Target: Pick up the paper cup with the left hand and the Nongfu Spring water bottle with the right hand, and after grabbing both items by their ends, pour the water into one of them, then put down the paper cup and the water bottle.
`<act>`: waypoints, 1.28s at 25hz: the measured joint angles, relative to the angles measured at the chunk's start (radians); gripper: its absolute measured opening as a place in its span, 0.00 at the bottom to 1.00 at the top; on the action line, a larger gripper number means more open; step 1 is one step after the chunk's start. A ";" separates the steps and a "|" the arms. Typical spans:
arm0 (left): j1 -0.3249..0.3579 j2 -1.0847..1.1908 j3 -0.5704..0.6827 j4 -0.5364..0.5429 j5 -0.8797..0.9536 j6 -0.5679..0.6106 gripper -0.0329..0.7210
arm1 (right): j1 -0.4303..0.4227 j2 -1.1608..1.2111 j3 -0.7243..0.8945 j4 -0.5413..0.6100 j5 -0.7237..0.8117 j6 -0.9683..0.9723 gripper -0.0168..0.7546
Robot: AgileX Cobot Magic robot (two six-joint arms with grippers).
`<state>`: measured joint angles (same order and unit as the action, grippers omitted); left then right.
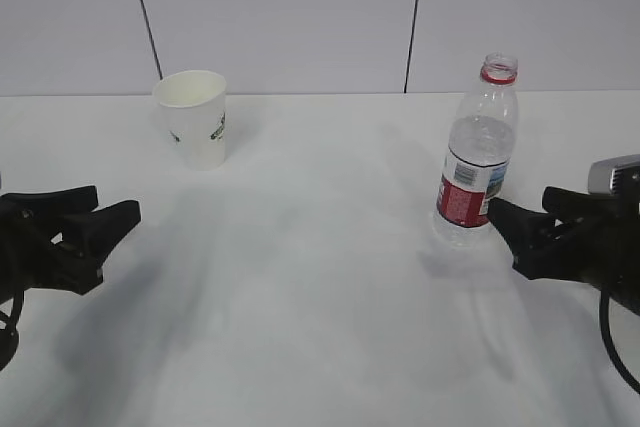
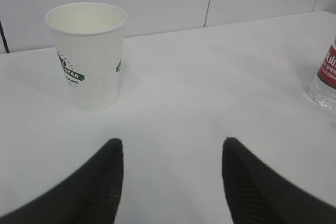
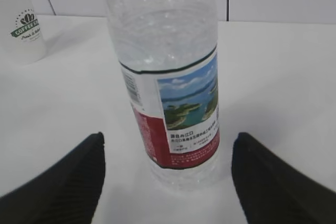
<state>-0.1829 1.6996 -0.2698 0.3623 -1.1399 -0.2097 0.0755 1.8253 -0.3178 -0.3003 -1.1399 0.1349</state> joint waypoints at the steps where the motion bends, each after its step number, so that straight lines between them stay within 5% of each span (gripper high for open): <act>1: 0.000 0.000 0.000 0.002 0.000 0.000 0.63 | 0.000 0.011 -0.006 0.000 -0.001 0.000 0.76; 14: 0.000 0.000 0.000 0.063 0.000 0.000 0.63 | 0.000 0.132 -0.093 -0.005 -0.003 -0.001 0.87; 32: 0.000 0.000 0.000 0.063 0.000 0.000 0.63 | 0.000 0.253 -0.249 -0.071 -0.005 -0.001 0.88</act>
<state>-0.1829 1.6996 -0.2698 0.4252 -1.1399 -0.2097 0.0755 2.0787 -0.5672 -0.3708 -1.1444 0.1341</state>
